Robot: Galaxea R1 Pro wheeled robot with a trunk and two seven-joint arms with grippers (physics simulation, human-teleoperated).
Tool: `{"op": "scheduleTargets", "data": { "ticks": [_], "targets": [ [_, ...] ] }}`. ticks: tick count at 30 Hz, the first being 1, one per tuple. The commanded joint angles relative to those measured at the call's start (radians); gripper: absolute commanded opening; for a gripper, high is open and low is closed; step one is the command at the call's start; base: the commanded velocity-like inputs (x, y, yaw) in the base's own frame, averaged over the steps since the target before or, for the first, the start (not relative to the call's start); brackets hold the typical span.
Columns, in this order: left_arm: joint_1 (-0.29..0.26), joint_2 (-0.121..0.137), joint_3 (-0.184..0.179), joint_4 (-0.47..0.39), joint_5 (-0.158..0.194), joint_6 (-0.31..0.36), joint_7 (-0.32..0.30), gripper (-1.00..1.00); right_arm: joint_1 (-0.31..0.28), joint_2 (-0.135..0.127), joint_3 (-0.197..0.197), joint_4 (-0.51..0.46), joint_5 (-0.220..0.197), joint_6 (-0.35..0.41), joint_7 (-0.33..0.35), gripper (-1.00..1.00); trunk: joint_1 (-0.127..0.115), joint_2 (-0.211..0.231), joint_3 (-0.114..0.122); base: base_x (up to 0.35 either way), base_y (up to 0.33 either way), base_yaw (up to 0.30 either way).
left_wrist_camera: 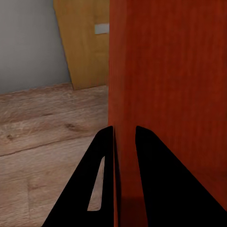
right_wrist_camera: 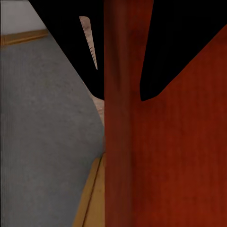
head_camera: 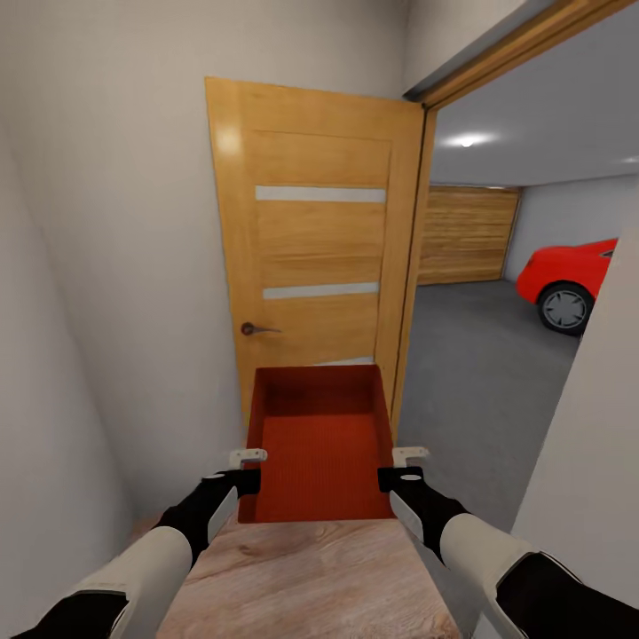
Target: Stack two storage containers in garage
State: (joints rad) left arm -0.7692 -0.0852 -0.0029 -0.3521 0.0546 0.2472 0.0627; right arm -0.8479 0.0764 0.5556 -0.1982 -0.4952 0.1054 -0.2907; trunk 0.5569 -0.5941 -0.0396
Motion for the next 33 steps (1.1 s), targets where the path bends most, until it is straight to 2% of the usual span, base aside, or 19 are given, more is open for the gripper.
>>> {"op": "scheduleTargets", "data": {
  "ticks": [1,7,21,26,33],
  "targets": [
    [-0.001,-0.001,-0.002,-0.005,0.001,-0.006,0.009,-1.00,0.000,0.000,0.029,0.000,-0.036,0.007,0.024,-1.00,0.000,-0.002,-0.002,0.000,0.000,-0.276],
    [-0.001,-0.001,-0.001,-0.005,0.002,-0.005,0.008,-1.00,0.000,0.000,0.029,0.000,-0.036,0.007,0.025,-1.00,0.000,-0.002,-0.002,0.041,0.076,-0.236],
    [-0.001,-0.001,-0.002,-0.005,0.002,-0.005,0.002,-1.00,0.000,0.000,0.029,0.000,-0.036,0.007,0.024,-1.00,0.000,-0.002,-0.002,0.148,0.276,-0.032],
    [-0.001,-0.001,-0.002,-0.005,0.002,-0.005,0.002,-1.00,0.000,0.000,0.029,0.000,-0.036,0.007,0.024,-1.00,0.000,-0.002,-0.002,0.144,0.242,-0.234],
    [-0.001,-0.001,-0.002,-0.005,0.001,-0.006,0.007,-1.00,0.000,0.000,0.029,0.000,-0.036,0.007,0.024,-1.00,0.000,-0.002,-0.002,0.033,0.037,-0.281]
  ]
}}
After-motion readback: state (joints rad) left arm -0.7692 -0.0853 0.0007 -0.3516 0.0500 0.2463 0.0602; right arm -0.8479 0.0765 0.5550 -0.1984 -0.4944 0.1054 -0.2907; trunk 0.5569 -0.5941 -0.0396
